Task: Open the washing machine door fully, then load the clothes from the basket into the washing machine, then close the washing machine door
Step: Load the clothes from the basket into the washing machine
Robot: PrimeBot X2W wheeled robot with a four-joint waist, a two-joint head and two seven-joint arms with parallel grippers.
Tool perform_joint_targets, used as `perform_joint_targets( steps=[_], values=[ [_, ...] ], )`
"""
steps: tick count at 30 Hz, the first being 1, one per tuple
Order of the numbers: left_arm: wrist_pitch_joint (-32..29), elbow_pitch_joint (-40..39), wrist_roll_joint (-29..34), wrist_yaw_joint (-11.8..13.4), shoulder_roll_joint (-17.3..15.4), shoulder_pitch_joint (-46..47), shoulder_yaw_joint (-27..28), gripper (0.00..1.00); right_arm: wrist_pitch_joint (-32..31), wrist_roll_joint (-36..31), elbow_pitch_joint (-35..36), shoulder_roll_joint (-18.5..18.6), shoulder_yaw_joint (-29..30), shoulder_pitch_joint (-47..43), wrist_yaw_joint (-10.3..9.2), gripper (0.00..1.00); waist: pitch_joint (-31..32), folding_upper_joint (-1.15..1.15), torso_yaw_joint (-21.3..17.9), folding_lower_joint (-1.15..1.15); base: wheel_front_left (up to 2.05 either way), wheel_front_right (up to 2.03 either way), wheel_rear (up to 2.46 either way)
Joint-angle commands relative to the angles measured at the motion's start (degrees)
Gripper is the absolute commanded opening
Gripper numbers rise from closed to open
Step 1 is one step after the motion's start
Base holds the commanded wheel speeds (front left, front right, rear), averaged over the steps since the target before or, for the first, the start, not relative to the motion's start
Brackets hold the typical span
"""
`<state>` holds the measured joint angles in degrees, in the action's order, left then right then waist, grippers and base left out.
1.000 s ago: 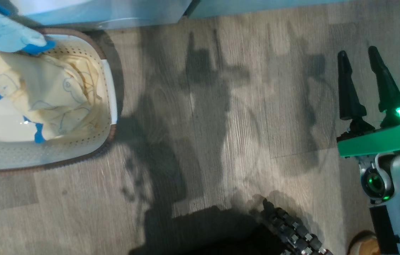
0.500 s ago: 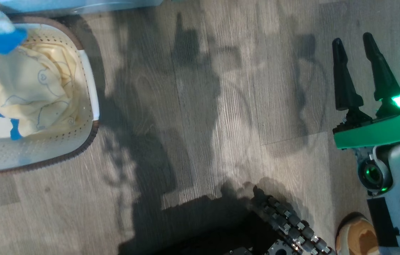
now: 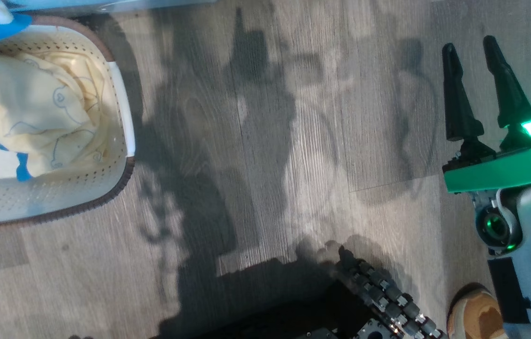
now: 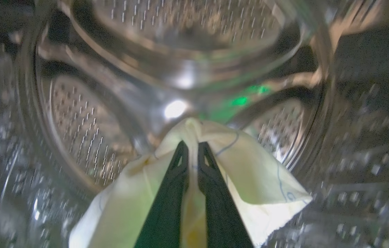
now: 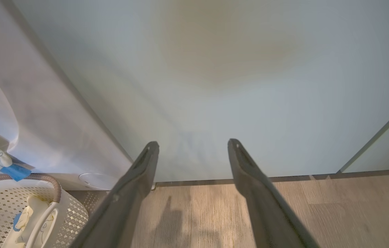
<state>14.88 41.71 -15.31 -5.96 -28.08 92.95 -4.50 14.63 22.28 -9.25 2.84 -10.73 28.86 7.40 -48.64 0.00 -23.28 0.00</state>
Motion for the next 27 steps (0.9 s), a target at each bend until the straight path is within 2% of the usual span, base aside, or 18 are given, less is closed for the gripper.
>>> perform_joint_targets(
  steps=[1, 2, 3, 4, 5, 6, 18, 27],
  values=[
    [0.1, -0.3, 0.5, -0.4, -1.7, -0.5, 0.4, 0.19, 0.4, 0.3, 1.4, 0.0, -0.4, -1.0, 0.09, 1.0, 0.3, 0.0, 0.2, 0.0, 0.0, 0.0, 0.0],
    [0.1, 0.8, 0.4, -0.5, -1.4, -0.9, 0.3, 0.37, 0.4, 0.2, 1.3, 0.0, -0.2, -1.0, 0.09, 1.0, 0.5, 0.0, 0.3, 0.0, 0.0, 0.0, 0.0],
    [0.1, 0.8, 0.4, -0.5, -1.4, -0.9, 0.3, 0.37, 0.4, 0.2, 1.3, 0.0, -0.2, -1.0, 0.09, 1.0, 0.5, 0.0, 0.3, 0.0, 0.0, 0.0, 0.0],
    [0.1, 1.7, 0.4, -0.7, -1.3, -1.3, 0.1, 0.57, 0.4, 0.1, 1.3, 0.0, -0.1, -1.1, 0.09, 1.0, 0.8, 0.0, 0.5, 0.0, 0.0, 0.0, 0.0],
    [0.1, 2.6, 0.5, -0.8, -1.1, -1.7, 0.0, 0.97, 0.4, 0.0, 1.3, 0.0, 0.1, -1.2, 0.09, 1.0, 1.1, 0.0, 0.7, 0.0, 0.0, 0.0, 0.0],
    [0.1, 3.9, 0.3, -0.8, -0.8, -2.1, -0.2, 1.0, 0.4, -0.3, 1.3, 0.0, 0.2, -1.4, 0.09, 1.0, 1.5, 0.0, 1.0, 0.0, 0.0, 0.0, 0.0],
    [0.0, 17.1, -2.1, -1.3, 3.4, -8.9, -1.7, 1.0, 0.4, -2.9, 0.1, 0.0, 1.9, -5.5, 0.09, 1.0, 10.5, 0.0, 4.4, 0.0, 0.0, 0.0, 0.0],
    [-0.4, 23.0, -5.3, -1.5, 5.5, -16.5, -2.6, 1.0, 0.4, -3.8, -0.9, 0.2, 2.7, -10.0, 0.09, 1.0, 19.0, 0.0, 6.2, 0.0, 0.0, 0.0, 0.0]
  ],
)
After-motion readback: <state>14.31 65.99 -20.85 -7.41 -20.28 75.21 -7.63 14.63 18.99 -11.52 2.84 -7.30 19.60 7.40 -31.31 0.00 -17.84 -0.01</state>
